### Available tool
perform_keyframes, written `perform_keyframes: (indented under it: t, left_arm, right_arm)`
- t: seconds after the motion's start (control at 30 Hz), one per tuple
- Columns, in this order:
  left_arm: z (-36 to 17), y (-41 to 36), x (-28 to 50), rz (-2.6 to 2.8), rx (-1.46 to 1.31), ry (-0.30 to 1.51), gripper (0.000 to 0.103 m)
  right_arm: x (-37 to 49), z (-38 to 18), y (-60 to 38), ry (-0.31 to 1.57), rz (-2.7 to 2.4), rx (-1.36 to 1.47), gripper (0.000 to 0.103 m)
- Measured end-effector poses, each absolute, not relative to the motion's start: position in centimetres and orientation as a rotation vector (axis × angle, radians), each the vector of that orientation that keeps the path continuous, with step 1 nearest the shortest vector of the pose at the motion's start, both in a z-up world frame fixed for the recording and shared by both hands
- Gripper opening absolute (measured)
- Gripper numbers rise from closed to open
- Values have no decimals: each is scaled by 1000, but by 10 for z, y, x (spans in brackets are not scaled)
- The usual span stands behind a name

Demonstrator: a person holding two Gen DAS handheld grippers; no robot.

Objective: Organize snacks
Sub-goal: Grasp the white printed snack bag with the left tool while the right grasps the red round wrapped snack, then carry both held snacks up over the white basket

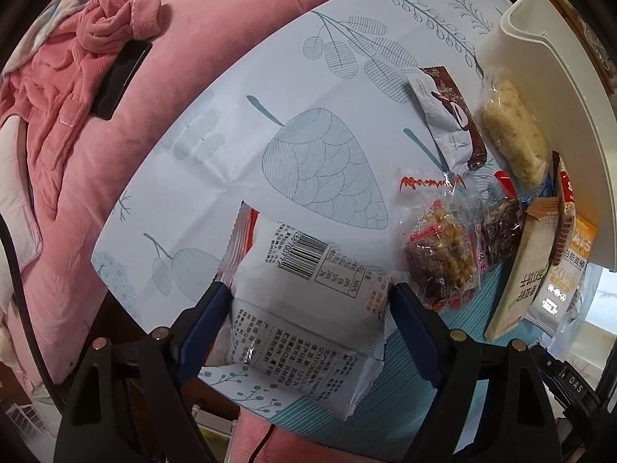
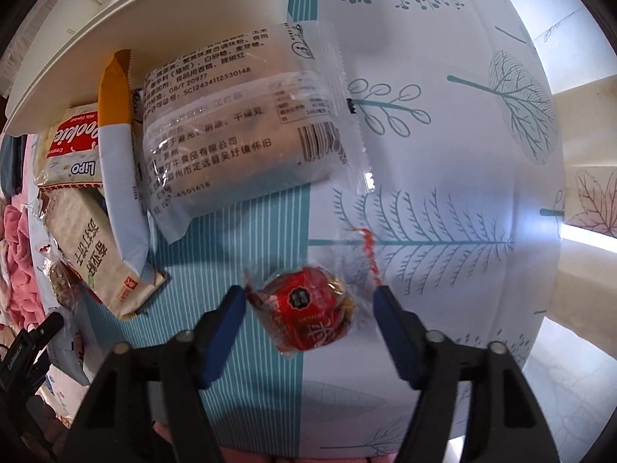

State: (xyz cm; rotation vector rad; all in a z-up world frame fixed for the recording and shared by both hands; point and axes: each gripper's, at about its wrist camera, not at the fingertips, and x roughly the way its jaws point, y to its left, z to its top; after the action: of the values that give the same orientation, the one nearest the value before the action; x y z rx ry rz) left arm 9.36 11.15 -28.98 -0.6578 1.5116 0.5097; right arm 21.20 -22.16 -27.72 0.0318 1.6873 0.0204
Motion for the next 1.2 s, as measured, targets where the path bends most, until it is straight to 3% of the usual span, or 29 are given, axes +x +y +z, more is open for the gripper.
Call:
perform_keyframes:
  t: [0.17,0.37,0.57,1.2]
  left_arm:
    - [-288,113,91,498,-674,1507,79]
    - [-286,119,84,490,-742,1516,67]
    - [-279,115,77,482,-747,1532,65]
    - [-133,58,82,218,-571,1432,65]
  right_arm:
    - [216,-274,-216,1658,25,29,55]
    - [215,-273,-217,1662,25,71,54]
    - [212,-271,-227,1676,11,148,54]
    - [184,-194,-275,1513,7,421,54]
